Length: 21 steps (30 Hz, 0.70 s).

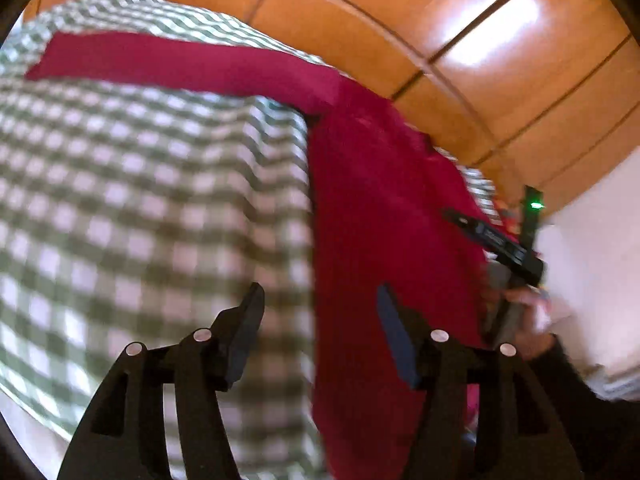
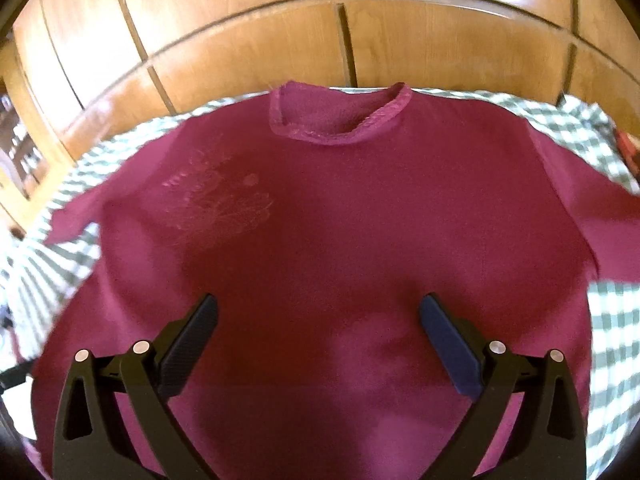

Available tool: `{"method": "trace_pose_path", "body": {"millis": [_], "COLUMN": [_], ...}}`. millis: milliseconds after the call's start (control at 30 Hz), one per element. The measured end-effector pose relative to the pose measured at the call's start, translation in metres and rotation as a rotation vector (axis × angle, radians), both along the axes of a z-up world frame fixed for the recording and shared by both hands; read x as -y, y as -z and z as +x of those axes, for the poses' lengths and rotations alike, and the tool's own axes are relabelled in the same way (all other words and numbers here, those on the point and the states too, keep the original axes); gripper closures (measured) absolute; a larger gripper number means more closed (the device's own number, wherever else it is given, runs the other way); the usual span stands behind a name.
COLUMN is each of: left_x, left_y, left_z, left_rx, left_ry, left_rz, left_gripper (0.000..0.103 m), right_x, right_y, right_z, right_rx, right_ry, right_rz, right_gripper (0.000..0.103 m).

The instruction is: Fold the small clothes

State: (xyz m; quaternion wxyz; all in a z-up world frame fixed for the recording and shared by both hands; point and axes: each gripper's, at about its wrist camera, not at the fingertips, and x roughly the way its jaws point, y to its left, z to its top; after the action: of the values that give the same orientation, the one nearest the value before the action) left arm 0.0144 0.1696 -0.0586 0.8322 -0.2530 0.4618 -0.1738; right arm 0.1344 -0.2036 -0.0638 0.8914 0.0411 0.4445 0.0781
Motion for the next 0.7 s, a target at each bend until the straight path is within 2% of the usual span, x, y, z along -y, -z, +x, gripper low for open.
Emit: {"method": "trace_pose_path", "body": {"millis": [67,167,233,267,333,367,400,467,500,567,633,667,700], "left_x": [0.008,0.021,0.029,0.033,0.035,0.036,0.038,0.040,0.040,0.033,0.018,0.005,-0.004], "left_y": [0.006,0.014,0.010,0.003,-0.022,-0.037,-0.055,-0.068,-0.064,-0.046,-0.018,-0.005,0.000], "left_z": [-0.012,-0.016,-0.017,-0.022,-0.025,-0.029,-0.035,-0.042,-0.042,-0.044,-0.045,-0.047,-0.051], "left_rx": [-0.006,-0.037,-0.025,0.000,0.051,0.085,0.126,0.136,0.108,0.029,-0.100,-0.154,-0.178], "left_ry": [0.045,0.072,0.093,0.099,0.138,0.155,0.170,0.182,0.187,0.161,0.093,0.025,-0.018], "left_rz": [-0.020,0.006,0.023,0.041,-0.061,-0.084,-0.066,-0.057,-0.057,0.008,0.054,0.090,0.117], "left_gripper": [0.044,0.046,0.083,0.089,0.092,0.093,0.094,0.094,0.094,0.094,0.092,0.091,0.092], "right_x": [0.012,0.028,0.038,0.044,0.055,0.060,0.064,0.072,0.072,0.067,0.064,0.066,0.067], "right_y": [-0.006,-0.006,-0.005,-0.005,-0.004,-0.002,0.002,0.012,0.015,0.017,0.020,0.020,0.020], "right_z": [-0.014,-0.032,-0.042,-0.049,-0.061,-0.066,-0.069,-0.076,-0.078,-0.081,-0.080,-0.079,-0.079], "right_rx": [0.015,0.011,0.011,0.010,0.016,0.019,0.016,0.012,0.028,0.050,0.051,0.050,0.051], "right_ry": [0.016,0.041,0.054,0.064,0.079,0.089,0.098,0.109,0.109,0.098,0.096,0.096,0.096], "right_rz": [0.013,0.012,-0.007,-0.014,-0.015,-0.023,-0.028,-0.025,-0.033,-0.070,-0.091,-0.086,-0.078], "right_gripper": [0.003,0.004,0.004,0.004,0.004,0.004,0.004,0.004,0.004,0.004,0.004,0.004,0.004]}}
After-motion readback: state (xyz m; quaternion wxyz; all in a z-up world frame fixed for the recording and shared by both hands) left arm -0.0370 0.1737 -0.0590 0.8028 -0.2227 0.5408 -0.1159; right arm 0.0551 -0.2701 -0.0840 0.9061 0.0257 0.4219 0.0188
